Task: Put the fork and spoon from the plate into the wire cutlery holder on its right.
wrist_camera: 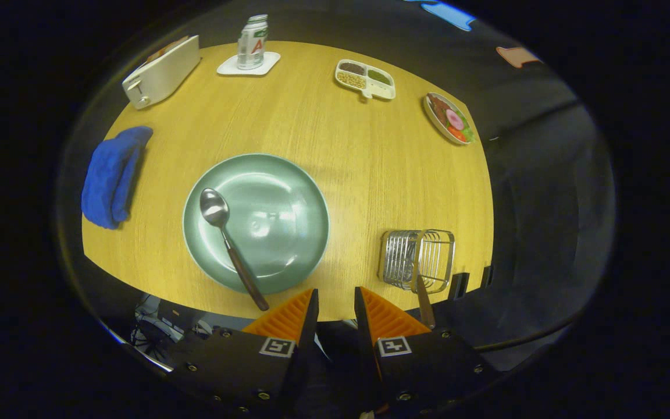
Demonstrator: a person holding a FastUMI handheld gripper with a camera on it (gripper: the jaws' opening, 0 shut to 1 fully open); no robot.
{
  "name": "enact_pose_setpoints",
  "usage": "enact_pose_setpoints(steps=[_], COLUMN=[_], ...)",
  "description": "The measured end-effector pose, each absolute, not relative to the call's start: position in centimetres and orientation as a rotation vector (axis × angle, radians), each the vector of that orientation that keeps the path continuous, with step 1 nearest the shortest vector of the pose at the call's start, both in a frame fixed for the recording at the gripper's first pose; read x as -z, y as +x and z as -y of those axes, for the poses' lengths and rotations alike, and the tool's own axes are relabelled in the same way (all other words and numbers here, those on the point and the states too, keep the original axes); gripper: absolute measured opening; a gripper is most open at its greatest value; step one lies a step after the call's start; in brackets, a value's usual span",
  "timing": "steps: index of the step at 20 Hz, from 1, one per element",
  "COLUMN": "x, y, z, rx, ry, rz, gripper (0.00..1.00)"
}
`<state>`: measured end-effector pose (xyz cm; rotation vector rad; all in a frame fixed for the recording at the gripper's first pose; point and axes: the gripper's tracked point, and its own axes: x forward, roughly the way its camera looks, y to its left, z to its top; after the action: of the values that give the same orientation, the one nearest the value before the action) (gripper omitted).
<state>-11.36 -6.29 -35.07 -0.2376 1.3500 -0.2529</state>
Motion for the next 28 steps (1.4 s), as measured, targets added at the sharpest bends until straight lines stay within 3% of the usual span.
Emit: enact_pose_setpoints(steps=[13,28], x=[40.3,44.9], y=[-9.9,-9.8], z=[-0.9,-0.2], rx=[-0.007,-0.046], ry=[-0.289,-0.356], rz=[-1.383,-1.469], gripper=[0.37,0.36])
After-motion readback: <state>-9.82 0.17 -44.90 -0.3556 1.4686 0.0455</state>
